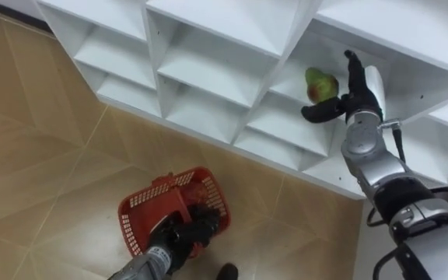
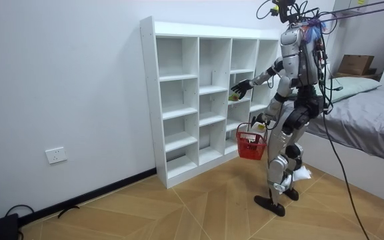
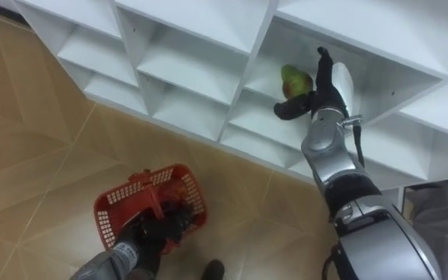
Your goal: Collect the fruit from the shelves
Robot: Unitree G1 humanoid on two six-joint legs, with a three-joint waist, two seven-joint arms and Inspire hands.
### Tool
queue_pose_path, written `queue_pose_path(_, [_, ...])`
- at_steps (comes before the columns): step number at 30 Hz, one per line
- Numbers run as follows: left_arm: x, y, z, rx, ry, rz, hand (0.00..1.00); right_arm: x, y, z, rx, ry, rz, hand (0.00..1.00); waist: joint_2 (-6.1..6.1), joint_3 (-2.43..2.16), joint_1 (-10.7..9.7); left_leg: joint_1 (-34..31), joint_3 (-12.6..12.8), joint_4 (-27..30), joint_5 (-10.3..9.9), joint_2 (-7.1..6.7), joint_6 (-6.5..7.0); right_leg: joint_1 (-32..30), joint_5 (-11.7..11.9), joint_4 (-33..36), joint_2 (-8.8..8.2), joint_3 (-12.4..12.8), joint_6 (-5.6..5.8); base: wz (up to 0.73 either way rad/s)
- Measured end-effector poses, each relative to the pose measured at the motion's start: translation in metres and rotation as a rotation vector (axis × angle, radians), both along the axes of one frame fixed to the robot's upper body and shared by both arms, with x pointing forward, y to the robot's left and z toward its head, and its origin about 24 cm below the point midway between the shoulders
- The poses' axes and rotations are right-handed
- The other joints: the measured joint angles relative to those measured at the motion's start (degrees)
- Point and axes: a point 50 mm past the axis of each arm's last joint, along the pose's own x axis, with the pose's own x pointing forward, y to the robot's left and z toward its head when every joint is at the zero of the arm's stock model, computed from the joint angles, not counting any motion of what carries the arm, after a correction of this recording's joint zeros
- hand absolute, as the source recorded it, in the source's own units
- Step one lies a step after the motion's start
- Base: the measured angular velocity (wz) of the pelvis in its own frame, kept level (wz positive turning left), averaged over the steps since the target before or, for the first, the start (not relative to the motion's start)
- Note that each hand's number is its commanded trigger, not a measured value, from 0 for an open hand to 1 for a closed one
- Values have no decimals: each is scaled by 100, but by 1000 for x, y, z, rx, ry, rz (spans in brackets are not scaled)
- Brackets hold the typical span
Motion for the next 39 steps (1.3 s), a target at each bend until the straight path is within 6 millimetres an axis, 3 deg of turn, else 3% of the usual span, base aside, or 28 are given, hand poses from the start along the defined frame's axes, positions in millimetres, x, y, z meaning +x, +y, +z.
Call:
queue_pose_path(18, [2,-1,1,-2,-4,-4,100,5,-3,10,6,-40,-55,0,14,-10,57,-117,-59,88,0,-2,1,-92,0,77,-16,-65,-1,0])
queue_pose_path(32, [1,-2,0,-5,4,-6,100,1,-16,9,4,-67,-179,0,151,-84,231,-277,-153,140,28,-4,9,-219,26,130,-28,-144,-30,2])
queue_pose_path(39, [-2,-3,-1,-2,9,-20,100,0,-17,8,-1,-64,-177,0,153,-86,205,-280,-158,129,58,-20,13,-235,26,161,-44,-140,-30,0])
